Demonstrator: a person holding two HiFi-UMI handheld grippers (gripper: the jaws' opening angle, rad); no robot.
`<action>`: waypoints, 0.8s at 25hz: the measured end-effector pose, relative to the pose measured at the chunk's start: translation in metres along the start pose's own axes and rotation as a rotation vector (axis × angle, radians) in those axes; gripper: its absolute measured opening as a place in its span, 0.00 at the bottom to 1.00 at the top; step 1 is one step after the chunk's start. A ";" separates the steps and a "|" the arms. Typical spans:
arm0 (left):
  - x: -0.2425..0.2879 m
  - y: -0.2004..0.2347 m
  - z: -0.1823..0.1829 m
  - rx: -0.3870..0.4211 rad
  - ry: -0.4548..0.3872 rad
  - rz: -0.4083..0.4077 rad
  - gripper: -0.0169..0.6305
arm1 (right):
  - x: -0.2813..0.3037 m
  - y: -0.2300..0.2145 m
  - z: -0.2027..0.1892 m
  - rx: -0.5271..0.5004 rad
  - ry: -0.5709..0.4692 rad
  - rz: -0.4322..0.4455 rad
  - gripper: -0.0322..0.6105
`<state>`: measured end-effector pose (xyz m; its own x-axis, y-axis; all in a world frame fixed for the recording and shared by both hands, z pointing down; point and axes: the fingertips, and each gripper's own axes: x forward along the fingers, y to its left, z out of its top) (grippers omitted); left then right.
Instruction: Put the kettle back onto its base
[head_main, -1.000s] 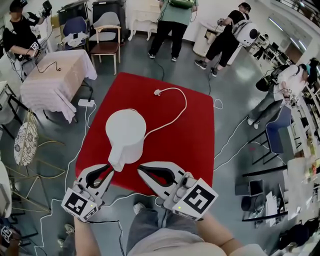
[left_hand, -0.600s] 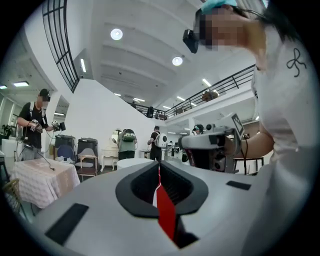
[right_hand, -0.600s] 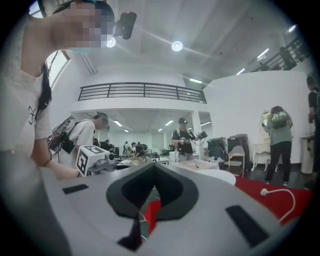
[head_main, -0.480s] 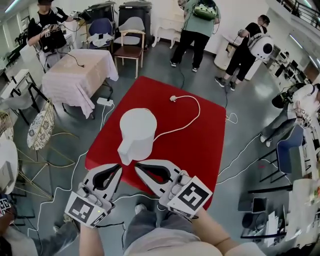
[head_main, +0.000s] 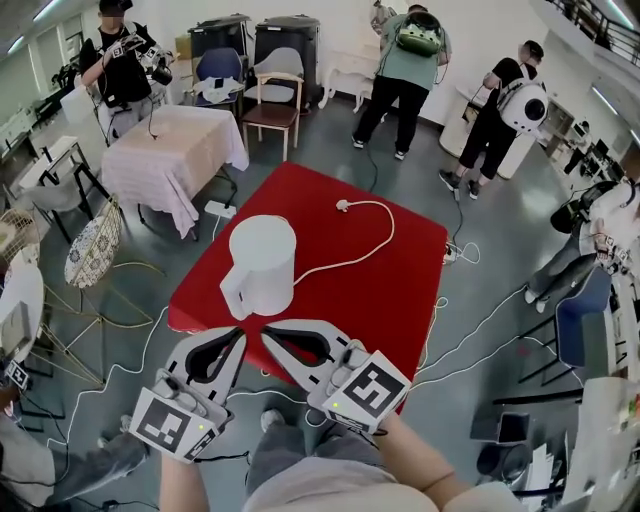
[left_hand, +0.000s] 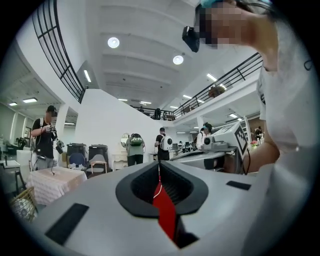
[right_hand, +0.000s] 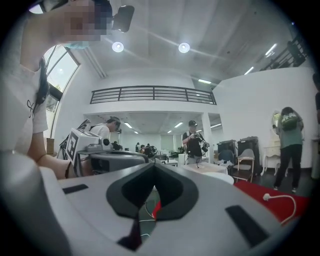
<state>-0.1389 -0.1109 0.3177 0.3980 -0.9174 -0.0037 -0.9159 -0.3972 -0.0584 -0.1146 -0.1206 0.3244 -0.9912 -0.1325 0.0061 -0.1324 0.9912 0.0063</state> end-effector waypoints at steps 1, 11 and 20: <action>0.000 -0.004 0.001 0.001 0.003 0.010 0.05 | -0.002 0.001 0.001 -0.006 -0.003 0.005 0.06; -0.008 -0.022 0.011 0.002 0.005 0.060 0.05 | -0.017 0.019 0.012 -0.024 -0.042 0.030 0.06; -0.009 -0.020 0.016 0.007 0.002 0.038 0.05 | -0.013 0.020 0.019 -0.027 -0.056 0.020 0.06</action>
<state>-0.1227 -0.0945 0.3027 0.3631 -0.9317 -0.0039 -0.9299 -0.3621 -0.0650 -0.1049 -0.0988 0.3053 -0.9926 -0.1113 -0.0494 -0.1130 0.9930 0.0334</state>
